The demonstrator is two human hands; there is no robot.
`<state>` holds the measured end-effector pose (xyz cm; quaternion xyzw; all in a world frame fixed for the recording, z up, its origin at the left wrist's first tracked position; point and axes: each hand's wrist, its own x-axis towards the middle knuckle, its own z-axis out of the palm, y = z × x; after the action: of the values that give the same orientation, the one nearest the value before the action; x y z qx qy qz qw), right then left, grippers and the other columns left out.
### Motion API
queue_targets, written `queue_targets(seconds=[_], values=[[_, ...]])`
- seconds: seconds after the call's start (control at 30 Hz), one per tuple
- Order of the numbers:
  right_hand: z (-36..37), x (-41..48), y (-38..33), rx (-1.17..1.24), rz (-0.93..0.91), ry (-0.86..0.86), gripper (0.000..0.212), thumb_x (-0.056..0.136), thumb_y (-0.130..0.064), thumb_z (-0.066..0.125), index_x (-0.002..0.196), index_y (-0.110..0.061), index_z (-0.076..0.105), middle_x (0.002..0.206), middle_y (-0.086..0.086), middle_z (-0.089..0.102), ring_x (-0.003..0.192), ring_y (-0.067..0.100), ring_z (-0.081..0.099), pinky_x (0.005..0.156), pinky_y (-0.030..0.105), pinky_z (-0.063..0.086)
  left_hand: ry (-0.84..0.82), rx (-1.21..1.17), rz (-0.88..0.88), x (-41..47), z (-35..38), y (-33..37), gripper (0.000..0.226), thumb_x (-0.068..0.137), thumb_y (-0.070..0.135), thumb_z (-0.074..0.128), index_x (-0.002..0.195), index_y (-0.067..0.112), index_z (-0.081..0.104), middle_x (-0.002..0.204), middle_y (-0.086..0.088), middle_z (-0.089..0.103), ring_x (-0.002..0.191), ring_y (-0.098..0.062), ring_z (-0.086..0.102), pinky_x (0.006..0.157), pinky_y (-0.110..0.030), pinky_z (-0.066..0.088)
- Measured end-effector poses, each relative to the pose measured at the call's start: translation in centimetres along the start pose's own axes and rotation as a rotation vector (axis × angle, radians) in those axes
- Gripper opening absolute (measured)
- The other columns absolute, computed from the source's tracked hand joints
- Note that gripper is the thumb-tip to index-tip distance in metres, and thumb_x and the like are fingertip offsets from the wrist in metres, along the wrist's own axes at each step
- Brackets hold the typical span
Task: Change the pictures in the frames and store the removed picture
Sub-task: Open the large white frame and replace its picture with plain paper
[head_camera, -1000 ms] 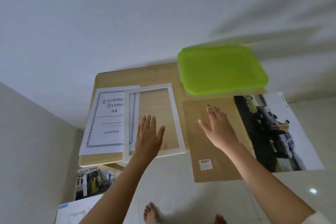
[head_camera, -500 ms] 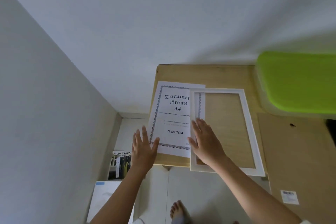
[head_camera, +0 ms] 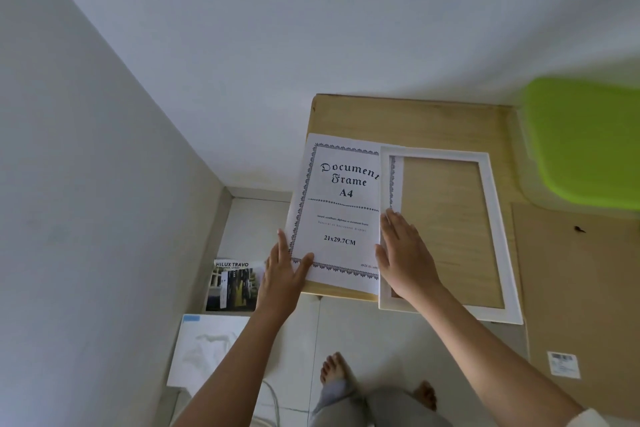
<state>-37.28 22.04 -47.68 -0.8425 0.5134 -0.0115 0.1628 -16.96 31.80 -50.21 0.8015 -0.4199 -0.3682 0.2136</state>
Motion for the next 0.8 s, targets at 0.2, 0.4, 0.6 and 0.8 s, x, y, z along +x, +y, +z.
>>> queue_targets(seconds=[0.2,0.4,0.6,0.8], values=[[-0.3,-0.1,0.5,0.038,0.024,0.016,0.054,0.096,-0.019,0.039,0.145,-0.004,0.024,0.155,0.011,0.019,0.144,0.023,0.016,0.117,0.037,0.012,0.005,-0.197,-0.040,-1.4,0.2,-0.6,0.097,0.078,0.073,0.044,0.149,0.026,-0.004,0.148,-0.010,0.026,0.135,-0.030,0.030,0.105,-0.057,0.033],[-0.1,-0.1,0.9,0.059,0.029,0.025,0.052,0.097,-0.020,0.041,0.144,-0.005,0.027,0.154,0.012,0.021,0.144,0.024,0.016,0.117,0.037,0.017,0.200,-0.241,-0.001,1.1,-1.4,0.2,0.052,0.090,0.018,0.056,0.138,0.011,0.038,0.127,-0.012,0.050,0.113,-0.028,0.051,0.093,-0.051,0.047],[-0.4,-0.4,0.7,0.073,0.031,0.021,0.052,0.097,-0.019,0.040,0.145,-0.004,0.026,0.154,0.013,0.019,0.144,0.024,0.015,0.117,0.035,0.017,0.246,-0.421,0.002,2.4,-2.5,1.1,0.036,0.088,0.008,0.056,0.124,0.011,0.055,0.109,-0.005,0.064,0.096,-0.023,0.060,0.082,-0.040,0.053],[-0.5,-0.4,0.9,0.062,0.032,0.017,0.052,0.098,-0.021,0.037,0.146,-0.006,0.023,0.156,0.011,0.016,0.145,0.022,0.012,0.117,0.032,0.015,0.292,-0.522,0.014,1.8,-2.2,1.6,0.035,0.090,0.005,0.054,0.124,0.012,0.057,0.112,-0.002,0.064,0.099,-0.021,0.061,0.085,-0.038,0.053]])
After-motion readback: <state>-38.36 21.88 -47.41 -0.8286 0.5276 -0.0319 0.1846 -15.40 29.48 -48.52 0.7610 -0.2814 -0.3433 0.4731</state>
